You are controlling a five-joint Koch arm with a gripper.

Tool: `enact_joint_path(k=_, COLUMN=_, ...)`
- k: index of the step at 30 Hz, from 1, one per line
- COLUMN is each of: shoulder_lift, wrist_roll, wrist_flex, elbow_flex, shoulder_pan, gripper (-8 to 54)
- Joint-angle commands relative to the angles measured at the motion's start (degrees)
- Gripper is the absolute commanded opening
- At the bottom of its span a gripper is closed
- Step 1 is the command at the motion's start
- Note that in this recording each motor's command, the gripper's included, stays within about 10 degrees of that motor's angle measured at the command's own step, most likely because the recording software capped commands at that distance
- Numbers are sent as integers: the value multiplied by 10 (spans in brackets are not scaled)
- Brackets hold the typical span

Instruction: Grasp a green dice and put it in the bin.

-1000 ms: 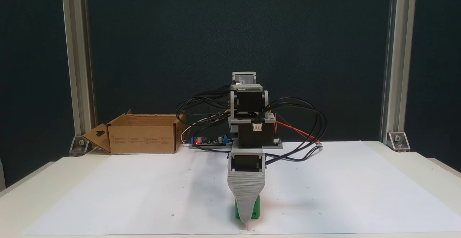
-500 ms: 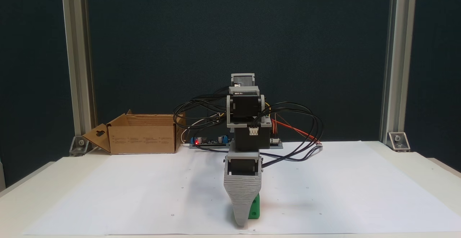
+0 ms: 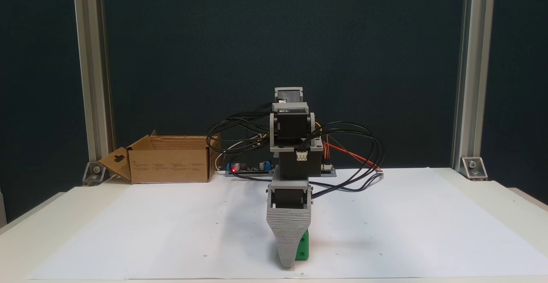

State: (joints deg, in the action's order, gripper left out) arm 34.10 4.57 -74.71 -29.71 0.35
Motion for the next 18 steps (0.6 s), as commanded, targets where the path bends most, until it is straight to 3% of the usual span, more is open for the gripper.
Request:
enact_joint_path(k=1, shoulder_lift=10, wrist_roll=14, wrist_flex=-19, elbow_flex=36, shoulder_pan=0, gripper=388)
enact_joint_path(k=9, shoulder_lift=10, wrist_roll=14, wrist_flex=-18, elbow_flex=36, shoulder_pan=-1, gripper=274)
enact_joint_path(k=14, shoulder_lift=10, wrist_roll=14, wrist_flex=-11, elbow_flex=36, shoulder_pan=-1, gripper=117)
enact_joint_path(k=18, shoulder_lift=10, wrist_roll=14, wrist_flex=0, elbow_flex=36, shoulder_pan=-1, gripper=116)
